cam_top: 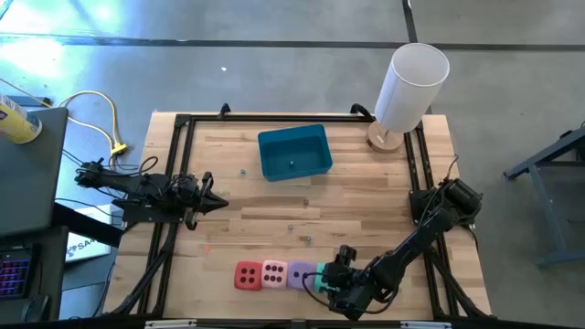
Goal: Pick & Place Dice
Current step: Put the large blue dice into the blue bin
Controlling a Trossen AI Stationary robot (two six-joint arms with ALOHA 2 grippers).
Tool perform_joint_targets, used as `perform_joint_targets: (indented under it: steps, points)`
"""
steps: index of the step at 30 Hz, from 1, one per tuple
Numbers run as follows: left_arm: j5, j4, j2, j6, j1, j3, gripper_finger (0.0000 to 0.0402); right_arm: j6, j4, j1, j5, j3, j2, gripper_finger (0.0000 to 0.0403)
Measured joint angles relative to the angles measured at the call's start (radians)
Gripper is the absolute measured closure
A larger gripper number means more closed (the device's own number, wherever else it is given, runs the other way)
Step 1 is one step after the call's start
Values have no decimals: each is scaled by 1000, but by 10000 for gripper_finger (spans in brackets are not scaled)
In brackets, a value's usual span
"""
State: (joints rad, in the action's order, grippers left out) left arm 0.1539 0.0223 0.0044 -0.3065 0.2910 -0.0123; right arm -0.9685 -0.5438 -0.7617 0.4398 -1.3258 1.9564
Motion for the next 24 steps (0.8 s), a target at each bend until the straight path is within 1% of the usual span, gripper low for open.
perform_joint_targets:
  steps: [7,16,24]
  points:
    - [0,0,0,0,0,0,401,14,-20,-6,8,0,-4,141]
    - [0,0,0,0,0,0,401,2,-37,-8,-9,1,-28,146]
    - [0,0,0,0,0,0,401,0,-46,-16,10,5,-87,204]
